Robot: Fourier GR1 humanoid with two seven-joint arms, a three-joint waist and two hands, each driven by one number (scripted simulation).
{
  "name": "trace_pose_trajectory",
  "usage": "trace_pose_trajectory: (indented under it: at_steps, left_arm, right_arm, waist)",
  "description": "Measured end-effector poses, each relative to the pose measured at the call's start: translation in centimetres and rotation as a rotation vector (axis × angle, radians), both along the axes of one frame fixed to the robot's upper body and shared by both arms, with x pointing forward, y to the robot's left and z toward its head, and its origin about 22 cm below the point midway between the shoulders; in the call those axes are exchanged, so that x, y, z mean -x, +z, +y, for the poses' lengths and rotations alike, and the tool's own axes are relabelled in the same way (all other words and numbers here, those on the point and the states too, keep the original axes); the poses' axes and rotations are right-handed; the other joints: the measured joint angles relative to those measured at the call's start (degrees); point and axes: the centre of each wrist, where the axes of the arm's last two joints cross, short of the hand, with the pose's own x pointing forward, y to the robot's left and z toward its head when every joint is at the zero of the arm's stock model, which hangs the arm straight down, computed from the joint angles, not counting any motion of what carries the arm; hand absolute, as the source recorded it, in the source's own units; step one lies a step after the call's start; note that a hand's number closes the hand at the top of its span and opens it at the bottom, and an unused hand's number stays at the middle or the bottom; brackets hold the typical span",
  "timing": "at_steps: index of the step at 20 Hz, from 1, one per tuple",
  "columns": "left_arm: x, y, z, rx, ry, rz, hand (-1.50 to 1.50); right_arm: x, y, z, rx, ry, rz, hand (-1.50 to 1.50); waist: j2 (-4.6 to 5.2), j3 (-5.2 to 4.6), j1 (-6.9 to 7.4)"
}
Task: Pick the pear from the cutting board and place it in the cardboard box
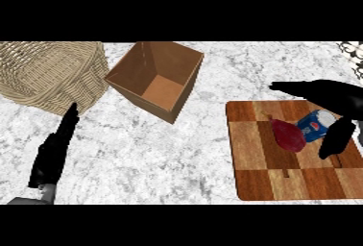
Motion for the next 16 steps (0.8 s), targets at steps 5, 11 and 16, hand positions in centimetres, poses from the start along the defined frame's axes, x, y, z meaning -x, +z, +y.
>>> trace_pose_trajectory:
  at_steps: [5,11,16]
  left_arm:
    - [0.6,-0.3,-0.5,0.001,-0.003,-0.001,0.00]
    - [0.2,0.1,-0.4,0.007,-0.001,-0.001,0.00]
    - [0.1,0.2,0.0,0.002,-0.003,-0.002,0.00]
  right_arm:
    - [0.5,-0.8,0.7,0.043,-0.030,-0.007,-1.50]
    - [0.4,-2.3,0.7,0.083,-0.042,-0.002,-1.50]
    - [0.2,-3.7,0.8,0.094,-0.044,0.003,-1.50]
  waist:
    - [0.02,0.01,0.03]
    - [0.05,0.03,0.06]
    - [0.06,0.01,0.11]
